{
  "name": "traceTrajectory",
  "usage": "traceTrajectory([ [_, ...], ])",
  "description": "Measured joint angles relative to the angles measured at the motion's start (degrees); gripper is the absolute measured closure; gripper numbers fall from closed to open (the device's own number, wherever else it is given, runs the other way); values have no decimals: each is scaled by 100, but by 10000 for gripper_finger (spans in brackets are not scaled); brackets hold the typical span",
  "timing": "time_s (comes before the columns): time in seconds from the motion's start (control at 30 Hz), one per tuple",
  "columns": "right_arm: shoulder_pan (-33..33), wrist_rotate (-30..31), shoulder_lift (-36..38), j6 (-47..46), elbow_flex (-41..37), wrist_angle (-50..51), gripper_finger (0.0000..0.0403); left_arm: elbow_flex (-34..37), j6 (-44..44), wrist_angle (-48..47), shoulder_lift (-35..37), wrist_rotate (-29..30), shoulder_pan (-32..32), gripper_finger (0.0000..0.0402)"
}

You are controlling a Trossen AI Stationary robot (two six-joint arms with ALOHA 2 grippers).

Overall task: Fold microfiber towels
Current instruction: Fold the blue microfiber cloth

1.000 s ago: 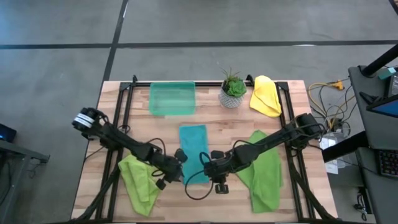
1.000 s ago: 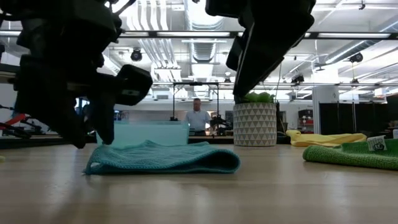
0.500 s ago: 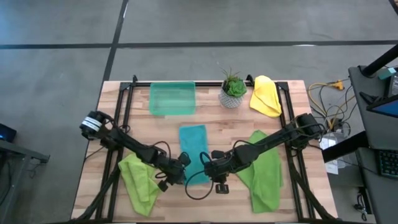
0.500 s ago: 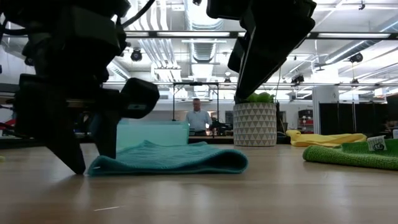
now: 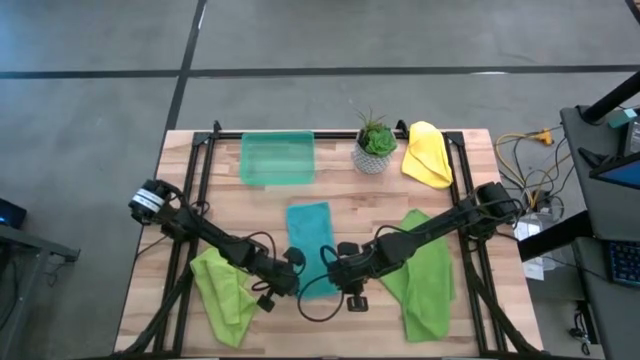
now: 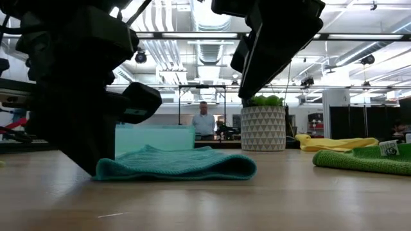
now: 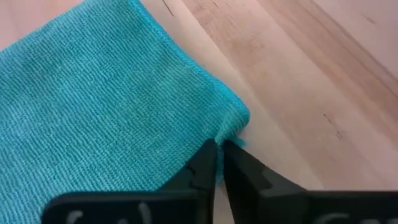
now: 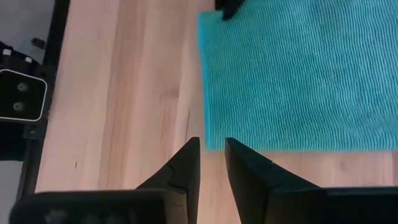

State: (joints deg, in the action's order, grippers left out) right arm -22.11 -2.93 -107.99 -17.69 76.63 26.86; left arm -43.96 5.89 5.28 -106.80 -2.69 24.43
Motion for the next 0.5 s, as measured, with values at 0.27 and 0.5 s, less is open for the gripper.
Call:
traceTrajectory([
  [0.27, -13, 2, -4, 946, -356, -778, 303, 26, 26, -26, 72, 130, 0, 400],
  [0.5, -61, 19, -10, 1779, -1088, -1495, 235, 50, -260, 33, 105, 156, -9, 401],
])
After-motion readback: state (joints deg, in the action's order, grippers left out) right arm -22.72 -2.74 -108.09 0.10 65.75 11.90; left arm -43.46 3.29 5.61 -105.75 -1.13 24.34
